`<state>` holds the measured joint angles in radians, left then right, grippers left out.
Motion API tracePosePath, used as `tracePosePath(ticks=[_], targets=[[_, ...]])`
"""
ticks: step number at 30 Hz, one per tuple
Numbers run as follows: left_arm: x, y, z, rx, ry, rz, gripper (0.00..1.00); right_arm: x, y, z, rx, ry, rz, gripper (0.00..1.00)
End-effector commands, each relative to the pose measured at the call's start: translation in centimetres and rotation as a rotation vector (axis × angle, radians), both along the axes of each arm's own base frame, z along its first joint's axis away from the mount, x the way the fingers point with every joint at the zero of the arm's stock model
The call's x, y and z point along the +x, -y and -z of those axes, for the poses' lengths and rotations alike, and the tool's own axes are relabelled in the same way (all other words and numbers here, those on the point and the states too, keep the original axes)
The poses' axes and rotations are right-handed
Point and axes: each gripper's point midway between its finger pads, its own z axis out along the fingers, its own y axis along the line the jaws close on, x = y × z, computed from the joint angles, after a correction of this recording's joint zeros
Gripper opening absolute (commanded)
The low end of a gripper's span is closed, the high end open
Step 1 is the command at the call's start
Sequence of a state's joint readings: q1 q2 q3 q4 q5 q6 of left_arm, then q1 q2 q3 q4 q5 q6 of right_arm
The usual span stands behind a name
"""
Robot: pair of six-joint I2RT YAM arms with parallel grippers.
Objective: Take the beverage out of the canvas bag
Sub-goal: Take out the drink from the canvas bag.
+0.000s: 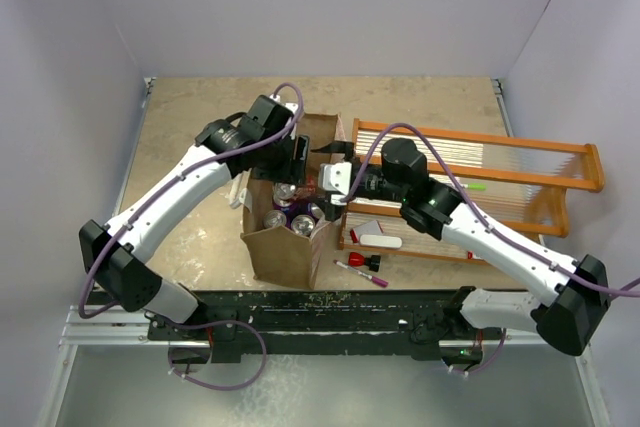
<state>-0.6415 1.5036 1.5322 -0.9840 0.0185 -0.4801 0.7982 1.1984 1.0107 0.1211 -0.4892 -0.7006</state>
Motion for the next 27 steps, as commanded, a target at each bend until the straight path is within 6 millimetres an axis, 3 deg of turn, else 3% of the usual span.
tracePosePath(ticks=[1,6,18,27], targets=[[-0.2,-0.8,-2.6,-0.050,0.068,-0.024,0.00,-0.8,0.6,-0.5,0.047,-0.030,0.011,1.00],[0.0,-0.8,-2.7,-0.052,0.074,-0.023,0.00,-1.0,1.1,-2.3,0.119,-0.019,0.036,1.00],[0.1,-0.7,-3.8,-0.074,0.092,-0.003,0.00,0.6,-1.8,1.9,0.024,-0.043,-0.034,1.00],[0.2,-0.7,-4.7,-0.082,0.110,0.001,0.00,0.9,-2.6,5.3,-0.030,-0.099,-0.046,1.00]])
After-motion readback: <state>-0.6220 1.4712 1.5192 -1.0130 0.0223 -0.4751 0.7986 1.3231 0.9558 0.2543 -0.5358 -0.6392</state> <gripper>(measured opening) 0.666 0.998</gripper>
